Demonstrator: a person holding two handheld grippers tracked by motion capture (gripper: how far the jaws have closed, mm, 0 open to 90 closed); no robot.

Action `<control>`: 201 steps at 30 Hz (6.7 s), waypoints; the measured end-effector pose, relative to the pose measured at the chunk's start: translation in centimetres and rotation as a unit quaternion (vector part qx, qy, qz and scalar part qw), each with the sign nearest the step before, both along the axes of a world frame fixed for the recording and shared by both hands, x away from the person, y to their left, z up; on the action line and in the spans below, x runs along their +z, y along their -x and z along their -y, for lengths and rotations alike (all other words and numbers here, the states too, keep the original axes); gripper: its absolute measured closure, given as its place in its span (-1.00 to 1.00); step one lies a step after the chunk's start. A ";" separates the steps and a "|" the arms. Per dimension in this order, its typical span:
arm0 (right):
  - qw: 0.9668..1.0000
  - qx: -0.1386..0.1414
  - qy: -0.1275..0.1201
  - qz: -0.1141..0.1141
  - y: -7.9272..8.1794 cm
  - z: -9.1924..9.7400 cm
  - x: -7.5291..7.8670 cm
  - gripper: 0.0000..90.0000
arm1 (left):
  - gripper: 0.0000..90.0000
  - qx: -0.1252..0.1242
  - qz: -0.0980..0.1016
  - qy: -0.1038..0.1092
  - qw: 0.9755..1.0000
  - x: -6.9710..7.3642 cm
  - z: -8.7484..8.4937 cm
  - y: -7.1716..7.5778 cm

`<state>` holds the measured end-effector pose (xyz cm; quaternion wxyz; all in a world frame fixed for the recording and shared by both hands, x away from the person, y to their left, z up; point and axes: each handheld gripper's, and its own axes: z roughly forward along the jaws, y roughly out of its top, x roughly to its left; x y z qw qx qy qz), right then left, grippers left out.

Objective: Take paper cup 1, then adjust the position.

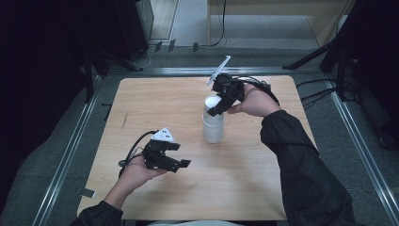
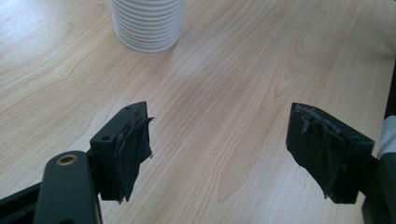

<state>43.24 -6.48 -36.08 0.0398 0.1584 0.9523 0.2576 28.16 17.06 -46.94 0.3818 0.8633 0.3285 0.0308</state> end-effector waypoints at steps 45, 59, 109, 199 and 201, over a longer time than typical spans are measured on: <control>0.999 0.006 -0.048 0.021 5.6 3.4 8.6 -0.19 | -0.70 -0.029 0.003 0.031 0.999 0.9 0.3 -1.8; 0.997 0.021 -0.068 0.006 8.8 5.3 4.5 -0.19 | -0.71 -0.051 0.006 0.042 0.998 1.4 0.2 -3.1; 0.985 0.068 -0.143 -0.062 11.1 3.8 -7.6 -0.19 | -0.73 -0.127 0.017 0.058 0.990 -0.1 3.1 -1.3; 0.981 0.066 -0.182 -0.034 12.5 4.4 -11.8 -0.38 | -0.35 -0.265 0.015 -0.140 0.954 -0.4 4.5 -1.9; 0.981 0.070 -0.177 -0.038 12.6 4.3 -11.9 -0.39 | -0.35 -0.273 0.017 -0.146 0.951 -0.3 4.9 -1.7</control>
